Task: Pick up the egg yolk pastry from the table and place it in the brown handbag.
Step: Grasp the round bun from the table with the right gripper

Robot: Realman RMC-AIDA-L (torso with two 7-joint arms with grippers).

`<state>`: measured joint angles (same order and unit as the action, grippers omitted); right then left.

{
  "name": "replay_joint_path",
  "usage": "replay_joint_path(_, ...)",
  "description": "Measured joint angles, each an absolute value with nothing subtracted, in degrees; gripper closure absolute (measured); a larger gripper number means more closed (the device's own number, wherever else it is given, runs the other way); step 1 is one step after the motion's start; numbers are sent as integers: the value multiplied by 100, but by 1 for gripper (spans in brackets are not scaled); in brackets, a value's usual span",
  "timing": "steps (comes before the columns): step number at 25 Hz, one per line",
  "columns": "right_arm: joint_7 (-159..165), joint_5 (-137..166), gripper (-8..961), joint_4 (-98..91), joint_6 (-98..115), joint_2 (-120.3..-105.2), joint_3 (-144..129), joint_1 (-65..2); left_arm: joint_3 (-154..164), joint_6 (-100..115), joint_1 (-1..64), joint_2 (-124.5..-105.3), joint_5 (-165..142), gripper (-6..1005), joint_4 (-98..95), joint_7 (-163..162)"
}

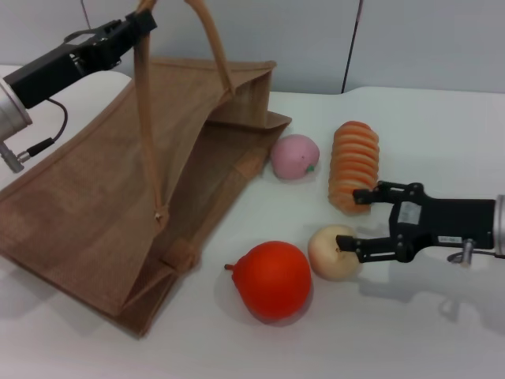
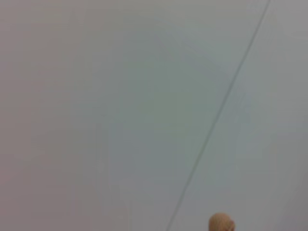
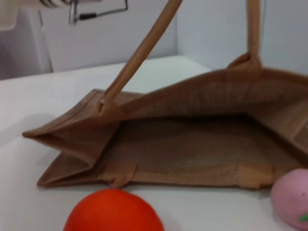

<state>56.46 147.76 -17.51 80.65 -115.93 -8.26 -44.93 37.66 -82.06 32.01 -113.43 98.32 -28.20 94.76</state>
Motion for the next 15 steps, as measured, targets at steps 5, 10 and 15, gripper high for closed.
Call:
replay_joint_path(5,6015,14778,158,-1554,7626,-11593,-1303,-4641,3743,-8414,3208,-11353,9840,875,-2814,9478)
replay_joint_path(10,6228,14782,162,-1432,7373,-11593,-1656,-4720,3733,-8473,3208,-11355,9845,874,-2812,9475)
replay_joint_path(15,6316,14783,165,-1355,7358,-11601,-1879,-4772,3722,-8481,3195,-11356,9848,873,-2812,9475)
